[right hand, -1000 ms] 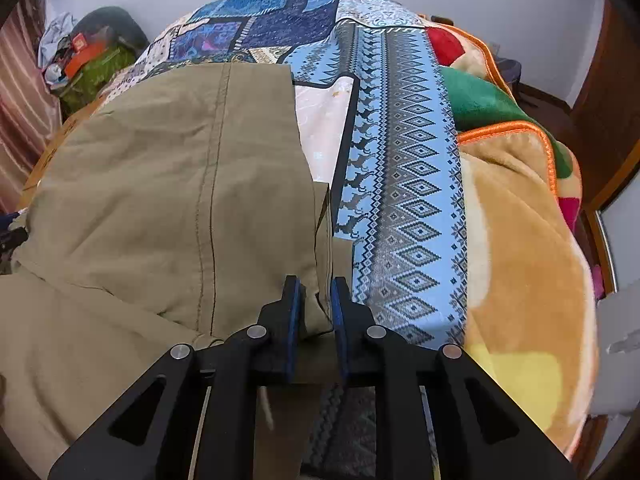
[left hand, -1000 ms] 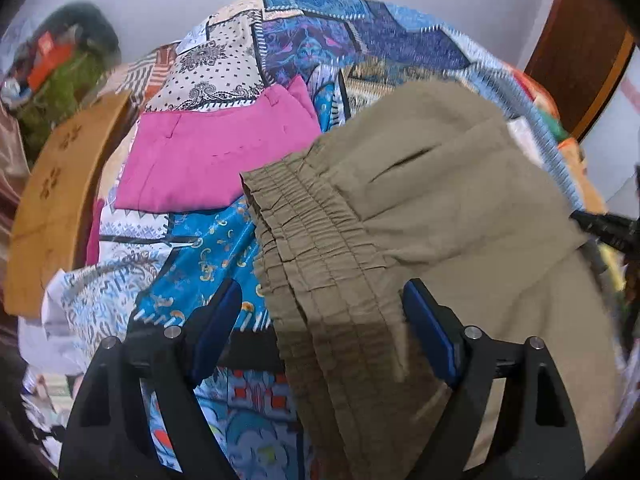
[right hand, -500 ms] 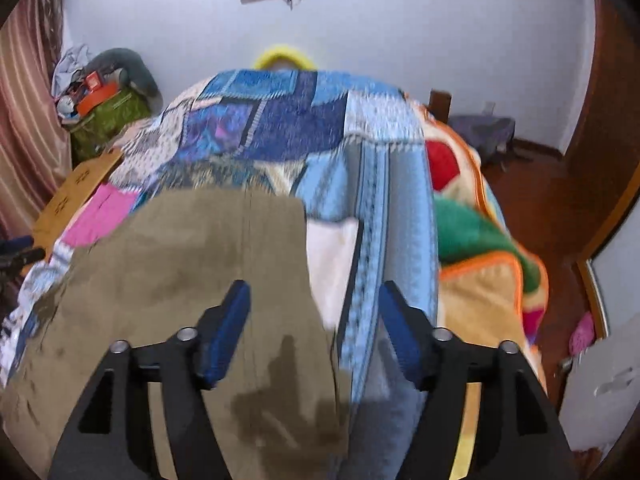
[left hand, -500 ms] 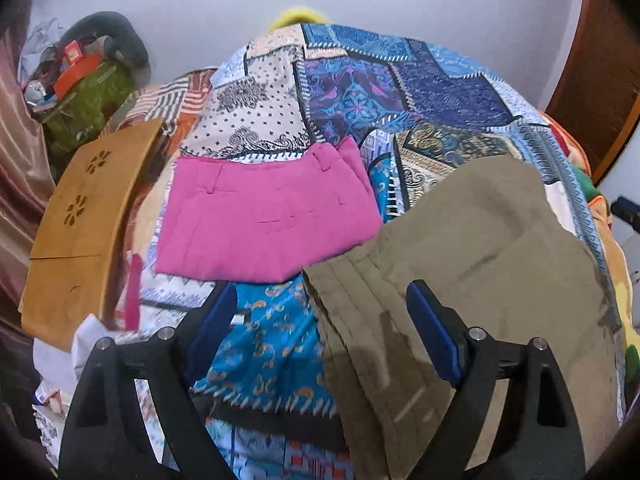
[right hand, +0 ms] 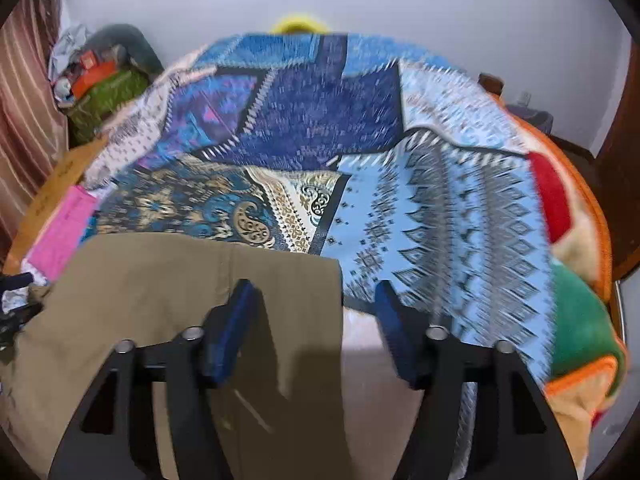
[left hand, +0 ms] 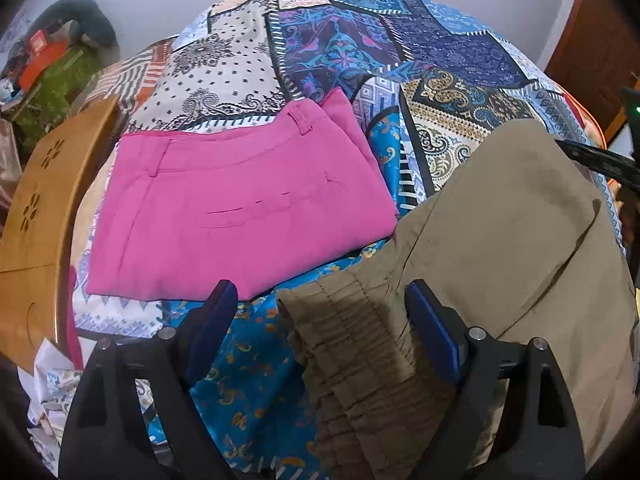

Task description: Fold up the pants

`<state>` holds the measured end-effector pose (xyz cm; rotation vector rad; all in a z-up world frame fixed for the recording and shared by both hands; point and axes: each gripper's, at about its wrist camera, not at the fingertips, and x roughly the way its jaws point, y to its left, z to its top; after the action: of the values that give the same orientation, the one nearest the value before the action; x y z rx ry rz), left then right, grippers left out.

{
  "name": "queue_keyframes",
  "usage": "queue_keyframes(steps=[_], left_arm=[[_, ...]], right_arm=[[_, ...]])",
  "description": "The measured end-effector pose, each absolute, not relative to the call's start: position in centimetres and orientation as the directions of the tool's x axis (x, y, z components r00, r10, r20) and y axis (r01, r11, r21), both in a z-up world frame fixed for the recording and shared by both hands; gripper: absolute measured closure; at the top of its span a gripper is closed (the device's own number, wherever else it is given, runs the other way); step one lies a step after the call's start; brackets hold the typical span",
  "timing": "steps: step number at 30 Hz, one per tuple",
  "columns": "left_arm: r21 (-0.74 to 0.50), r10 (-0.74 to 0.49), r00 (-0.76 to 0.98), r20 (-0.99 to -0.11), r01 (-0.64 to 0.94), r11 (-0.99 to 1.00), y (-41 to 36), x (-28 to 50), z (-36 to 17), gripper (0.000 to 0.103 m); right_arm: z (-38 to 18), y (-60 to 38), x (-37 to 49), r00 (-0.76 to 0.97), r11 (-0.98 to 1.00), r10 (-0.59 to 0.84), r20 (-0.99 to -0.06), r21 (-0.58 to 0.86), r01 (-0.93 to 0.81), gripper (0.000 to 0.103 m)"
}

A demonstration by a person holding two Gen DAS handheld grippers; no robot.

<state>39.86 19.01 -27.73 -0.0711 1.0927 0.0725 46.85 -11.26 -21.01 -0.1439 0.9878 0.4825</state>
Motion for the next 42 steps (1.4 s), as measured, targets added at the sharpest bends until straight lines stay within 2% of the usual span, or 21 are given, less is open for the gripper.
queue_keyframes(steps=[1,2,3,4,9,14,18,27,33,42], left_arm=[[-0.037,0.007,0.460,-0.888,-0.086,0.996,18.9,39.9,-27.8,0.027],[-0.082,-0.038,0.459,-0.887,-0.076,0.994,18.9,39.9,-27.7,0.044],[-0.094,-0.044,0.458,-0.888,-0.087,0.992,18.8,39.9,-27.7,0.045],[-0.085,-0.031,0.464,-0.885,-0.097,0.992,18.7,40.0,-27.4,0.046],[-0.031,0.023,0.489,-0.872,-0.103,0.994,18.1,39.5,-26.4,0.054],[0.045,0.102,0.563,-0.820,-0.114,0.992,17.8,38.5,-22.9,0.056],[0.071,0.128,0.620,-0.774,-0.115,0.991,17.1,38.0,-18.9,0.056],[0.111,0.145,0.732,-0.666,-0.095,0.989,14.7,35.4,-11.4,0.056],[0.114,0.123,0.755,-0.644,-0.064,0.991,13.6,31.4,-10.1,0.056],[0.138,0.092,0.741,-0.665,0.001,0.990,12.5,24.1,-11.6,0.056]], right_arm=[[-21.4,-11.0,47.1,0.448,0.887,0.320,-0.835,0.097,-0.452,0.055],[-21.6,-10.8,47.2,0.467,0.889,0.321,-0.824,0.093,-0.448,0.056],[-21.6,-10.7,47.2,0.485,0.892,0.321,-0.814,0.087,-0.444,0.069],[-21.6,-10.6,47.1,0.490,0.894,0.317,-0.812,0.083,-0.440,0.088],[-21.1,-9.4,46.6,0.528,0.893,0.248,-0.812,-0.020,-0.450,0.092],[-18.9,-10.3,45.8,0.540,0.887,0.251,-0.803,-0.033,-0.461,0.093],[-15.7,-10.9,44.7,0.587,0.885,0.245,-0.772,-0.071,-0.461,0.094],[-6.2,-14.1,41.6,0.701,0.914,0.287,-0.653,-0.032,-0.405,0.094],[-2.7,-16.7,36.1,0.712,0.891,0.353,-0.607,-0.014,-0.454,0.094],[-3.2,-19.2,27.8,0.683,0.875,0.411,-0.604,0.050,-0.482,0.094]])
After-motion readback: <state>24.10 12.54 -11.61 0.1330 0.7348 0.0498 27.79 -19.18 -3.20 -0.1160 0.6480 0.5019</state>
